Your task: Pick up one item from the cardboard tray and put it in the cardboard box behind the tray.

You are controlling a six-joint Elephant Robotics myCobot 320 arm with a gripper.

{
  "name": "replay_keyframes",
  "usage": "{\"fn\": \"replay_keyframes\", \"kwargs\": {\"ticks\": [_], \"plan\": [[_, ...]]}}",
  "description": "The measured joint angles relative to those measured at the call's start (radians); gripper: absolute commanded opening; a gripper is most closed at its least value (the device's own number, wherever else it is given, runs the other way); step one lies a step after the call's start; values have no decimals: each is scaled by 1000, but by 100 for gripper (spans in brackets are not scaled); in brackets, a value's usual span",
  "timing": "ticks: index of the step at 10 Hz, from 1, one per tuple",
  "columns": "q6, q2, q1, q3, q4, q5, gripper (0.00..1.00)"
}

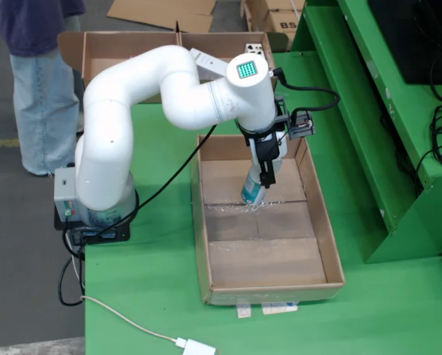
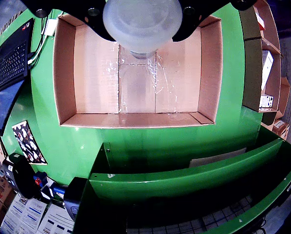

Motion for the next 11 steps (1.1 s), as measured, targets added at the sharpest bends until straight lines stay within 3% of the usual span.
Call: {"fn": "replay_keyframes", "kwargs": {"ticks": [6, 11], "plan": [[20, -38, 20, 215, -109, -12, 0], [17, -23, 9, 270, -166, -11, 0]]}}
